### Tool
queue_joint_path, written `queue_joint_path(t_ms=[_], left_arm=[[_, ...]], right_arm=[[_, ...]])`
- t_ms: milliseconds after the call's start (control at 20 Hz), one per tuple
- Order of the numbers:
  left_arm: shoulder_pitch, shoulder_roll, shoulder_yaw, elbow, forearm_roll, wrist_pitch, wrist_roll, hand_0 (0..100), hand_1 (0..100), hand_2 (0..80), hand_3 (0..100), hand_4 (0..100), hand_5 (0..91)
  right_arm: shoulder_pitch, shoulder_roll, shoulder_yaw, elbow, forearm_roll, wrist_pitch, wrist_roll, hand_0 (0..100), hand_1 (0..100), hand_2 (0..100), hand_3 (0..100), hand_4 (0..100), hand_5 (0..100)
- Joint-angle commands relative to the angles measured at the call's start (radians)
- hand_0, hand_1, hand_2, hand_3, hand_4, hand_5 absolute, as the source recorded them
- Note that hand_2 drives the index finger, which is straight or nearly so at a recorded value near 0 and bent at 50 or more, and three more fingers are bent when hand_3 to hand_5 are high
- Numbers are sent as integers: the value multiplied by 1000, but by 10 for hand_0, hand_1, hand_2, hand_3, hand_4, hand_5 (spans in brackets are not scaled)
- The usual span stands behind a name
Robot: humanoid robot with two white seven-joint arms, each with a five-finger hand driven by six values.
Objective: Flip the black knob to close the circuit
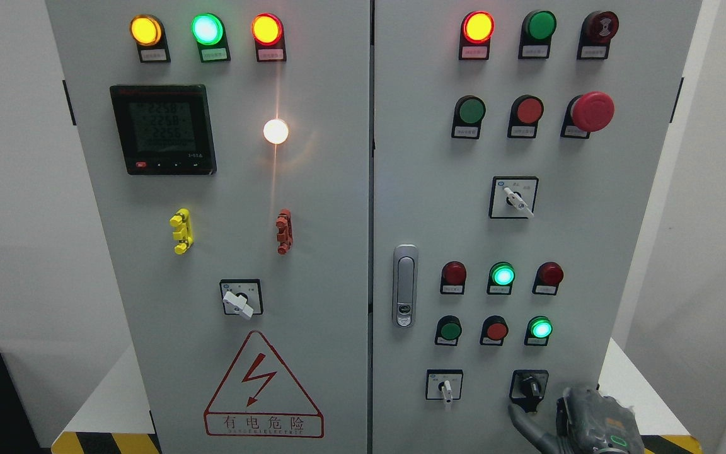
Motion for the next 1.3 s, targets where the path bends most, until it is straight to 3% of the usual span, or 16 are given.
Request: queue_joint_path(t_ms=[0,1250], left_arm=[[0,0,0,0,0,0,1,120,556,0,0,0,0],[0,0,0,0,0,0,1,120,556,0,0,0,0]], right_arm=[[-14,0,-6,46,19,1,-3,0,45,908,1000,951,961],[-16,-9,-19,41,18,-1,-33,0,48,895,1000,951,961]])
